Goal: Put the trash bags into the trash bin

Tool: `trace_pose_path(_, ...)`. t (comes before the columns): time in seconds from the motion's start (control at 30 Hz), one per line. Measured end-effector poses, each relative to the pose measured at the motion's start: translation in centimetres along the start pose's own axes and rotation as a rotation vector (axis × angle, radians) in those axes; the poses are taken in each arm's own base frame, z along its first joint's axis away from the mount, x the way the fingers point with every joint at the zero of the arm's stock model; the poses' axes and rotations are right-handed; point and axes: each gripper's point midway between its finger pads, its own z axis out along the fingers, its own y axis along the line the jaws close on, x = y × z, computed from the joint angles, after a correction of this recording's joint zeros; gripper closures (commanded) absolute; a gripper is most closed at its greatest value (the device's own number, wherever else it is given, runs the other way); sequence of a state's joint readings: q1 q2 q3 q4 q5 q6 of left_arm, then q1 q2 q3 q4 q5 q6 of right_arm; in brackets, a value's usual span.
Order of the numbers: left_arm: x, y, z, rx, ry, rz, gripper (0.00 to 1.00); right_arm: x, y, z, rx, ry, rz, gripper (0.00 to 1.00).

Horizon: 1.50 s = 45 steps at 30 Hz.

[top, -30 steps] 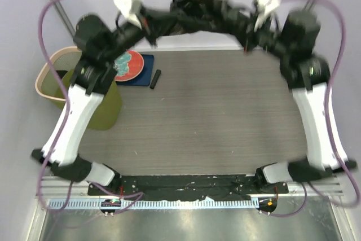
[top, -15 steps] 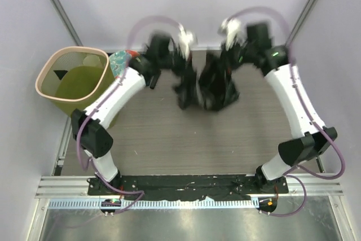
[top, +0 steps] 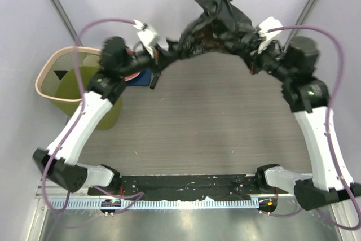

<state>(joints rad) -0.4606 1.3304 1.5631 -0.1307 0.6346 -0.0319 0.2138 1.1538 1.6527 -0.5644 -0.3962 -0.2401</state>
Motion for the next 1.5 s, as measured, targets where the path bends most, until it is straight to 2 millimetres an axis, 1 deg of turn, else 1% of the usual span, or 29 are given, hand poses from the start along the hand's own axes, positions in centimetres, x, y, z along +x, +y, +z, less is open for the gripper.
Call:
trace_pose_path(0.03, 3.9, 0.3, 0.1, -0.004, 0.082, -0.045, 1.00, 3.1, 0.1, 0.8, -0.005, 0.071, 0.026, 0.99)
trace_pose_path(0.07, 8.6, 0.6, 0.3, -0.011, 0.181, -0.110, 1.00, 6.1, 0.3, 1.5, -0.012, 0.143, 0.053, 0.99)
trace_pose_path(0.1, 15.1, 0.6, -0.1, -0.024, 0.332, -0.205, 1.00, 9.6, 0.4, 2.3, -0.014, 0.231, 0.086, 0.99)
trace_pose_path(0.13, 16.7, 0.6, -0.3, -0.028, 0.372, -0.229, 1.00, 12.8, 0.5, 2.7, -0.013, 0.315, 0.114, 0.99)
trace_pose_path(0.17, 20.1, 0.6, -1.1, -0.048, 0.459, -0.281, 1.00, 15.6, 0.5, 2.8, -0.007, 0.392, 0.136, 0.99)
trace_pose_path(0.2, 22.7, 0.5, -2.1, -0.064, 0.529, -0.327, 1.00, 17.9, 0.2, 2.6, 0.006, 0.454, 0.154, 0.99)
trace_pose_path(0.23, 24.3, 0.6, -3.1, -0.085, 0.579, -0.363, 1.00, 19.3, -0.3, 2.2, 0.024, 0.494, 0.168, 0.99)
trace_pose_path(0.27, 25.2, 1.2, -4.0, -0.116, 0.606, -0.388, 1.00, 20.7, -1.4, 1.5, 0.061, 0.532, 0.190, 0.99)
trace_pose_path(0.3, 25.6, 2.1, -4.9, -0.153, 0.619, -0.411, 1.00, 21.6, -3.1, 0.6, 0.117, 0.553, 0.212, 0.99)
trace_pose_path(0.37, 25.7, 4.6, -6.4, -0.242, 0.611, -0.437, 1.00, 22.5, -7.4, -1.5, 0.259, 0.563, 0.259, 0.99)
trace_pose_path(0.43, 25.9, 6.9, -7.9, -0.327, 0.605, -0.466, 1.00, 23.3, -10.7, -3.5, 0.377, 0.567, 0.313, 0.99)
trace_pose_path(0.47, 26.2, 7.7, -8.7, -0.362, 0.607, -0.478, 1.00, 23.7, -11.9, -4.4, 0.427, 0.570, 0.340, 0.99)
trace_pose_path(0.53, 27.1, 8.0, -9.6, -0.391, 0.624, -0.503, 1.00, 24.4, -13.1, -5.3, 0.478, 0.575, 0.380, 0.99)
trace_pose_path(0.63, 28.7, 6.8, -10.1, -0.378, 0.663, -0.539, 1.00, 25.2, -13.0, -5.6, 0.486, 0.587, 0.417, 0.99)
trace_pose_path(0.77, 30.5, 4.8, -10.8, -0.333, 0.706, -0.575, 1.00, 26.5, -11.8, -5.6, 0.454, 0.614, 0.457, 0.99)
trace_pose_path(0.83, 31.0, 4.0, -11.3, -0.316, 0.725, -0.564, 1.00, 27.1, -11.4, -5.9, 0.452, 0.637, 0.470, 0.99)
trace_pose_path(0.9, 31.2, 3.3, -11.9, -0.304, 0.743, -0.550, 1.00, 27.5, -11.7, -6.6, 0.472, 0.650, 0.478, 0.99)
trace_pose_path(1.0, 31.1, 3.0, -12.1, -0.287, 0.755, -0.523, 1.00, 27.5, -13.3, -8.2, 0.535, 0.656, 0.492, 0.99)
trace_pose_path(1.07, 31.2, 2.4, -12.0, -0.255, 0.762, -0.507, 1.00, 27.0, -14.3, -9.0, 0.560, 0.654, 0.493, 0.99)
trace_pose_path(1.17, 30.8, 0.4, -11.1, -0.162, 0.784, -0.468, 1.00, 25.2, -13.9, -8.7, 0.500, 0.621, 0.495, 0.99)
trace_pose_path(1.2, 30.1, -0.9, -10.2, -0.111, 0.782, -0.449, 0.95, 24.3, -13.3, -8.3, 0.457, 0.605, 0.493, 0.99)
trace_pose_path(1.23, 29.4, -1.9, -9.3, -0.068, 0.771, -0.430, 0.63, 23.5, -12.6, -7.8, 0.413, 0.591, 0.487, 0.99)
trace_pose_path(1.27, 28.3, -3.2, -8.2, -0.011, 0.754, -0.405, 0.47, 22.6, -11.7, -7.3, 0.361, 0.578, 0.477, 0.77)
trace_pose_path(1.3, 27.1, -4.3, -7.2, 0.040, 0.736, -0.376, 0.01, 22.0, -10.5, -6.8, 0.305, 0.570, 0.470, 0.62)
trace_pose_path(1.33, 25.5, -5.6, -6.0, 0.091, 0.710, -0.363, 0.00, 21.4, -9.1, -6.4, 0.245, 0.571, 0.456, 0.49)
trace_pose_path(1.37, 24.4, -6.2, -5.5, 0.112, 0.696, -0.354, 0.00, 21.2, -7.7, -6.1, 0.193, 0.581, 0.450, 0.28)
trace_pose_path(1.43, 21.8, -6.2, -4.6, 0.099, 0.664, -0.367, 0.00, 21.1, -4.8, -6.1, 0.101, 0.617, 0.441, 0.12)
trace_pose_path(1.47, 20.6, -5.7, -4.4, 0.068, 0.661, -0.378, 0.00, 21.2, -3.6, -6.3, 0.061, 0.633, 0.435, 0.08)
trace_pose_path(1.5, 19.2, -4.9, -4.2, 0.033, 0.657, -0.389, 0.00, 21.2, -2.7, -6.6, 0.035, 0.646, 0.433, 0.08)
